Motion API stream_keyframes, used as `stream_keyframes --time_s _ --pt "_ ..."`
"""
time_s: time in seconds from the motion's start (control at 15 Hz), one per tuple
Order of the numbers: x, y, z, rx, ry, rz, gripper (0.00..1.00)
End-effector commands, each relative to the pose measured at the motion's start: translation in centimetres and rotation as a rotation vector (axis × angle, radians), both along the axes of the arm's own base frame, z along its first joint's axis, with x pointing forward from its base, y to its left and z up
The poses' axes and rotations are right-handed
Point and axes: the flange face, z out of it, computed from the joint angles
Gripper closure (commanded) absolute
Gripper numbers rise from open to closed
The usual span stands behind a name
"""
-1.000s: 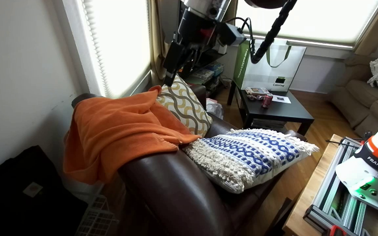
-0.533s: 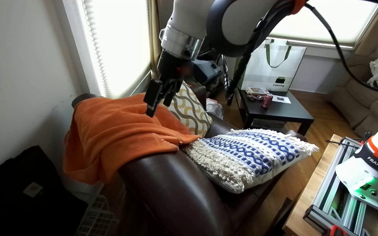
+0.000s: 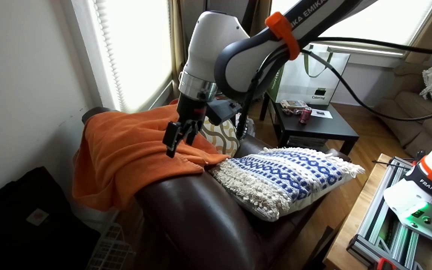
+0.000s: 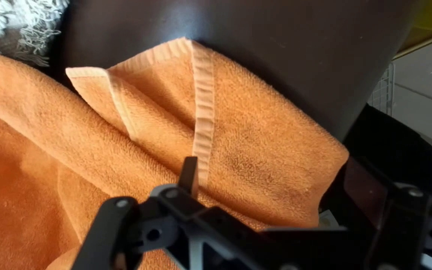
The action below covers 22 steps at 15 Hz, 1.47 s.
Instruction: Spread the towel over the backrest of the couch
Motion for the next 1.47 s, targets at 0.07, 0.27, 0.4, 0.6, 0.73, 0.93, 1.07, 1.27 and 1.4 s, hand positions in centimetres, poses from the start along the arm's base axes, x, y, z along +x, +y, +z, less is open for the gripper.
stream_keyframes --time_s 0.07,0.27,0.4,0.6,0.73,0.93,1.07,1.27,1.4 --pt "1.5 0.5 -2.9 0.041 0.035 -0.040 0.00" --pt "2.1 0.4 -4.3 0.054 0.057 -0.065 0.05" --pt "2.5 0.3 -5.1 0.056 0.063 -0.078 0.04" --pt "3.0 0.0 -6.0 0.062 0.072 -0.100 0.03" --pt "3.2 0.0 -6.4 0.068 0.080 -0.109 0.16" --pt "3.5 0.1 -6.5 0.086 0.093 -0.121 0.42" --pt "3.7 0.1 -6.0 0.098 0.094 -0.130 0.48" --pt "4.2 -0.2 -4.7 0.121 0.083 -0.150 0.48" --pt "4.5 -0.5 -4.0 0.135 0.079 -0.167 0.52"
